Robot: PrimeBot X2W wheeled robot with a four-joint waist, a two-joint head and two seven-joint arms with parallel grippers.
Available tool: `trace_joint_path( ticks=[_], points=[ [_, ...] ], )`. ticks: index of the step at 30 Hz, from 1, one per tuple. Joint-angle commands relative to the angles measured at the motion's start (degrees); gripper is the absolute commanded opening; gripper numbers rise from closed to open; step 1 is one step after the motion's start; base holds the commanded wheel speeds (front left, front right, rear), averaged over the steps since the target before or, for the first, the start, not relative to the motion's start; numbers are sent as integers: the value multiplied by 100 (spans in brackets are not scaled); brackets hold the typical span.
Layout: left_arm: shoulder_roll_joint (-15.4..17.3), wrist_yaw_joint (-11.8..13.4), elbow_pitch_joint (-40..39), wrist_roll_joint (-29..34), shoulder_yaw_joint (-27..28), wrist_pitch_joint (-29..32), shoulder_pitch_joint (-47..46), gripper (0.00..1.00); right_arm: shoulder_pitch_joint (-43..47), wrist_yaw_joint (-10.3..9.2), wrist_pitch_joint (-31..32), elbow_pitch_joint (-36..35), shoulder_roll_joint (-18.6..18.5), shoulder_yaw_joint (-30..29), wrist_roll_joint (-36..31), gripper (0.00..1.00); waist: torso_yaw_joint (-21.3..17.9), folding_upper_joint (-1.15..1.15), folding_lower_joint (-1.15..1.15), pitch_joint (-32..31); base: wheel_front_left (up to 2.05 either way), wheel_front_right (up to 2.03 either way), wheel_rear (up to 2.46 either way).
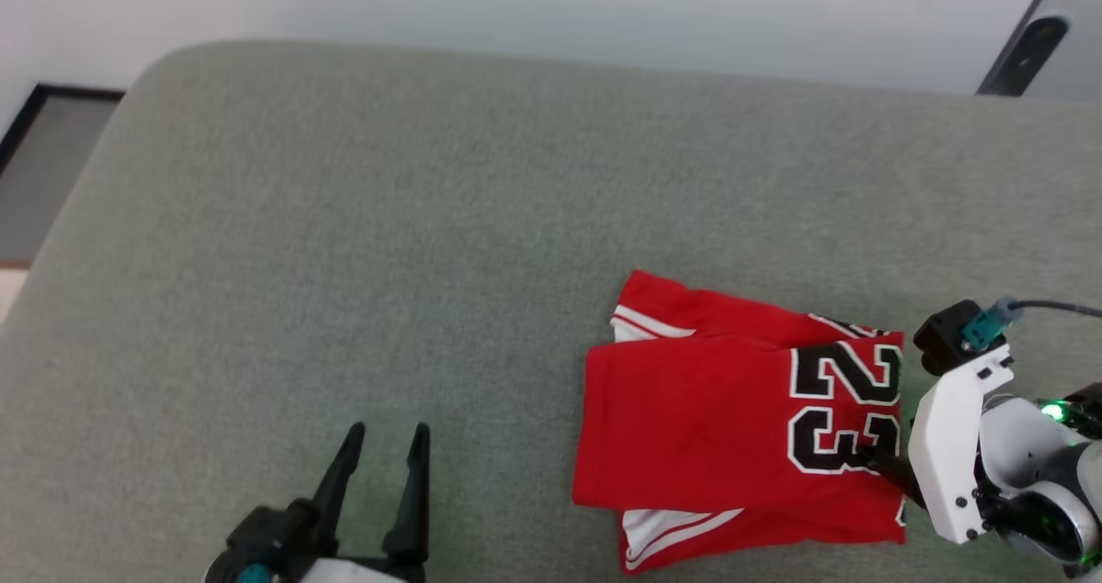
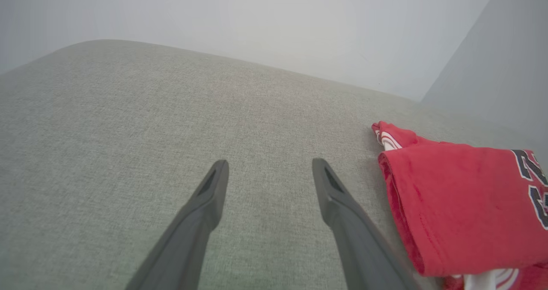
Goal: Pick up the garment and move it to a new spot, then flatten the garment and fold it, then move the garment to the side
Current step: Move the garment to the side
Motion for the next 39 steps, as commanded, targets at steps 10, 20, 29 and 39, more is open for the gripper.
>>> trace_joint_path(
  ticks=[10, 20, 29, 39],
  points=[
    [-167, -175, 175, 56, 42, -43, -532, 100, -84, -7, 205, 347, 280, 226, -59, 38, 272, 0, 0, 665, 0, 0, 0],
    [-244, -261, 35, 199, 343, -34, -648, 100, -140, -9, -481, 254, 446, -166, 105, 0, -124, 0, 0, 599, 0, 0, 0],
    [-243, -312, -308, 408, 456, -34, -767, 100, 28, -9, -871, -62, 126, -1048, 235, 0, -799, 0, 0, 670, 0, 0, 0],
    [-58, -345, -622, 646, 648, -35, -901, 100, 298, -8, -973, -14, -634, -2232, 96, 0, -1196, 0, 0, 872, 0, 0, 0]
  ],
)
